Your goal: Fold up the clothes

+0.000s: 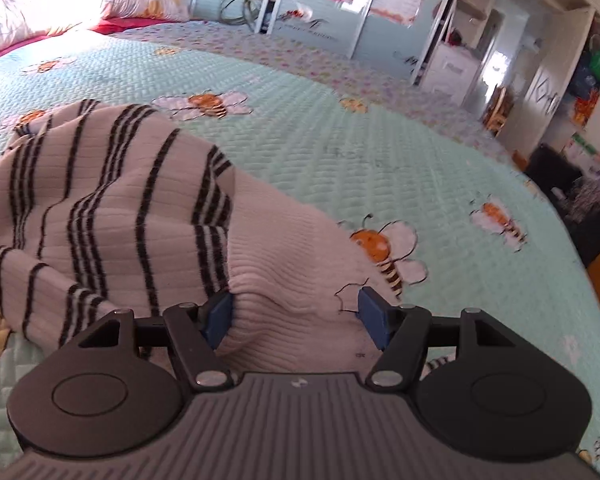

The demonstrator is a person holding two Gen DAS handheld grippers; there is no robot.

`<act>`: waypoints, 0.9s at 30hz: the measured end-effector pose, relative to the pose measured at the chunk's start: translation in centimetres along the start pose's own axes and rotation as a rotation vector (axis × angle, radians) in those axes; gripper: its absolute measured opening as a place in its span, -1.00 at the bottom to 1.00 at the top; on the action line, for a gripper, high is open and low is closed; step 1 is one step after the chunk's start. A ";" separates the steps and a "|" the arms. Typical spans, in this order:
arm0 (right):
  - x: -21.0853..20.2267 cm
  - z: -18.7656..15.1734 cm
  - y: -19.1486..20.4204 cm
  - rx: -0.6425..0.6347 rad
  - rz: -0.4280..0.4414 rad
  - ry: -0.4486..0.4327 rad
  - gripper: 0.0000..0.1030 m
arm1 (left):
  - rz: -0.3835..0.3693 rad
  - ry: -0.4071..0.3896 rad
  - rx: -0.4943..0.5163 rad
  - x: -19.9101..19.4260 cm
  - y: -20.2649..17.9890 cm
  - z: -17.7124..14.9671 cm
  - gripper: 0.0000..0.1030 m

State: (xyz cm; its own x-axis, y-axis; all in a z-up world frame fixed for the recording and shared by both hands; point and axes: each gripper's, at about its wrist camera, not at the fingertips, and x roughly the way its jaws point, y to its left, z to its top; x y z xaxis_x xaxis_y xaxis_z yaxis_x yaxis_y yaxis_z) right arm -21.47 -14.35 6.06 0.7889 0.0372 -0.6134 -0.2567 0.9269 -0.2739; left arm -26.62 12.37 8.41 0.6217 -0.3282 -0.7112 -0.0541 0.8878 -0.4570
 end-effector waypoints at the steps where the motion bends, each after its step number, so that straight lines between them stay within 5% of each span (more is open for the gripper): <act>1: 0.3 0.0 0.7 -0.034 -0.033 -0.018 0.30 | 0.001 0.000 0.009 0.1 -0.3 0.0 -0.44; 6: 2.0 0.6 3.2 -0.177 -0.130 -0.085 0.21 | -0.002 -0.030 0.085 0.9 -2.8 0.9 -0.36; 10: 1.3 1.2 1.2 -0.058 -0.065 -0.072 -0.55 | 0.010 -0.143 0.141 1.0 -3.9 2.2 -0.06; 14: 0.7 0.4 -1.4 0.047 -0.058 -0.062 -0.83 | 0.043 -0.195 0.178 2.7 -3.9 3.7 0.11; 23: 1.6 -1.8 -4.1 0.167 -0.039 -0.015 -0.89 | 0.148 -0.147 0.221 7.4 -3.2 5.5 0.12; 27: 1.9 -2.1 -4.2 0.220 -0.003 -0.019 -0.89 | 0.138 -0.087 0.227 8.8 -3.2 5.5 -0.05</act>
State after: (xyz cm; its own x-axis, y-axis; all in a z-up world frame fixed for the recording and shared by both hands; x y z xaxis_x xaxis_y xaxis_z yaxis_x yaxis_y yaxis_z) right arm -20.07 -19.00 4.48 0.8002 0.0395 -0.5984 -0.1279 0.9861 -0.1059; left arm -16.67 8.40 6.57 0.6857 -0.1792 -0.7055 0.0277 0.9750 -0.2207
